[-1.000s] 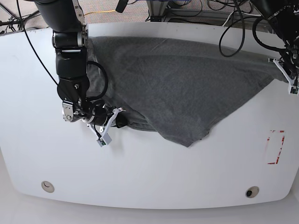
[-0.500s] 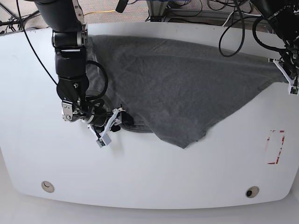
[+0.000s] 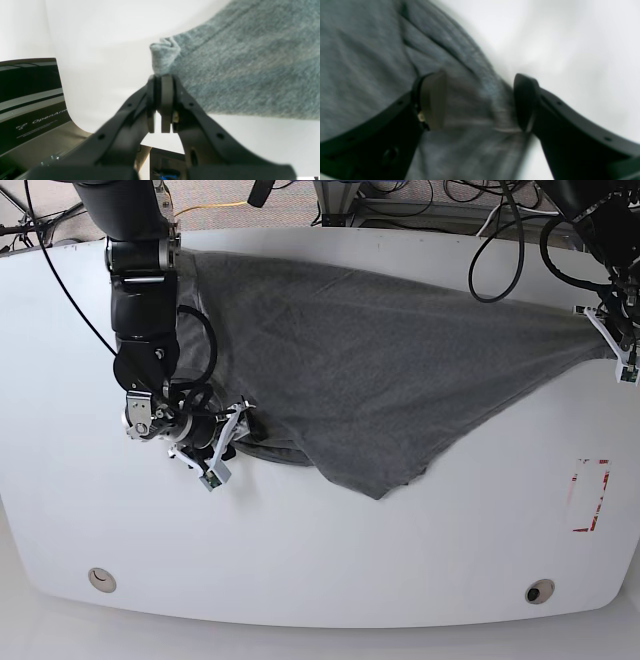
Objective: Fold the T-shirt properly
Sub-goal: 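Reach the right gripper down and pinch the shirt's side edge, then lift the shirt with both grippers and drag it across the table, then release the shirt with the left gripper, then move the left gripper onto the shirt body and grasp fabric, then lift the shirt with both grippers, swing it, and lay it down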
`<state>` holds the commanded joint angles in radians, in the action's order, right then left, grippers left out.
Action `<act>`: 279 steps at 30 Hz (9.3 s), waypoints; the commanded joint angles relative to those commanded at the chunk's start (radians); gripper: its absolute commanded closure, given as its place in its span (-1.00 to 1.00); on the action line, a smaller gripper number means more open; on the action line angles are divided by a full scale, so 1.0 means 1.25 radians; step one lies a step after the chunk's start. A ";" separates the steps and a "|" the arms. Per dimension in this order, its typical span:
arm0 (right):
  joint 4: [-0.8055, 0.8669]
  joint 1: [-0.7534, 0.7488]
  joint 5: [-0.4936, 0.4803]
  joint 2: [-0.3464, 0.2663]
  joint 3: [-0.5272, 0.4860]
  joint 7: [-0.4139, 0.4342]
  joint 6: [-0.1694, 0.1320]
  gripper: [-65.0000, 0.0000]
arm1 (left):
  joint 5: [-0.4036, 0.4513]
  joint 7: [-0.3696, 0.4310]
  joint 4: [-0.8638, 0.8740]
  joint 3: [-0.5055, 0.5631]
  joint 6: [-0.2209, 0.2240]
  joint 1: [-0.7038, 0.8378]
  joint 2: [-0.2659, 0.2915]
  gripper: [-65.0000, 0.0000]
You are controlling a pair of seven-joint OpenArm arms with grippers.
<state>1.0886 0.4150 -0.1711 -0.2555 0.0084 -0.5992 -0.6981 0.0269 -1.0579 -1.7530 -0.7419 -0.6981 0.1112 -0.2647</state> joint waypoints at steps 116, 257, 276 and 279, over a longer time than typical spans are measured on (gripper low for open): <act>0.300 0.279 -0.164 -0.198 0.211 -0.447 0.000 1.00 | -0.005 0.124 -0.022 0.268 0.014 -0.530 -0.017 1.00; 0.426 -0.433 -0.163 0.096 0.486 -0.376 0.000 1.00 | -0.193 0.118 0.196 0.630 0.000 -0.223 0.017 1.00; 0.425 -0.198 -0.156 0.020 0.411 -0.382 0.000 1.00 | -0.189 0.106 -0.117 0.489 0.000 -0.243 0.016 1.00; 0.423 -0.131 -0.156 -0.006 0.378 -0.382 0.000 1.00 | -0.193 0.031 -0.131 0.460 0.000 -0.311 0.016 1.00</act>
<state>1.6180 0.2509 -0.3659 -0.2631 0.4810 -1.0764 -0.6981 -0.2140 -1.0196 -1.9172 -0.1665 -0.6981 -0.2770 -0.2447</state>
